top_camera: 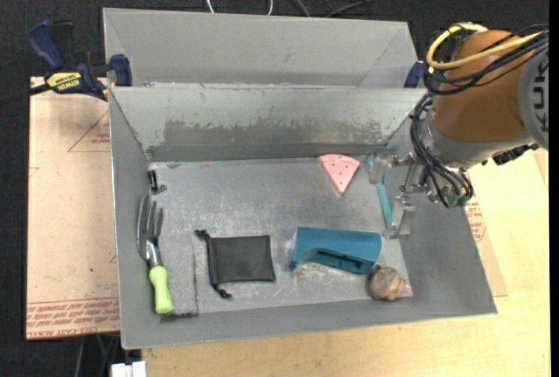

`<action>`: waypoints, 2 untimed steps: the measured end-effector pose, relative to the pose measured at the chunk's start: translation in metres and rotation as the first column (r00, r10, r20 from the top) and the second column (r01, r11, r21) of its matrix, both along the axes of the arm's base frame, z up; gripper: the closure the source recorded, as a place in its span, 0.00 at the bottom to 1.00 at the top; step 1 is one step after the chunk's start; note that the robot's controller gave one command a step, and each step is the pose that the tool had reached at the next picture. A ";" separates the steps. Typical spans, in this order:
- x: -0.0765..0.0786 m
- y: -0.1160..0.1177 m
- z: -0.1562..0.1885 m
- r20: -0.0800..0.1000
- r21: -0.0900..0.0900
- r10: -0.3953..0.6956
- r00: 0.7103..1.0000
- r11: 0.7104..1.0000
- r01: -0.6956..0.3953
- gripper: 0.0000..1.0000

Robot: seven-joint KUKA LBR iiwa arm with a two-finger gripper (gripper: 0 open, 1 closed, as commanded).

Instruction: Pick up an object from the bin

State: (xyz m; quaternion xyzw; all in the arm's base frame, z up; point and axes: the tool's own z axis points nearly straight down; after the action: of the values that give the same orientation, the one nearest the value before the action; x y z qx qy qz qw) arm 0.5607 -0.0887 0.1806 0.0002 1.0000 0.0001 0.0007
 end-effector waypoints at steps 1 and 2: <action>-0.030 0.018 -0.063 0.004 0.000 0.040 0.999 0.999 -0.040 0.00; -0.041 0.024 -0.100 0.001 -0.001 0.082 0.997 0.997 -0.082 0.00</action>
Offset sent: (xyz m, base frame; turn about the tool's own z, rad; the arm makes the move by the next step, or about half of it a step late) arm -0.0386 0.0259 -0.0812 -0.1206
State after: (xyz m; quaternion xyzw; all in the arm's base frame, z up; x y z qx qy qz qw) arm 0.5197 -0.0642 0.0810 -0.0411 0.9992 -0.0002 0.0012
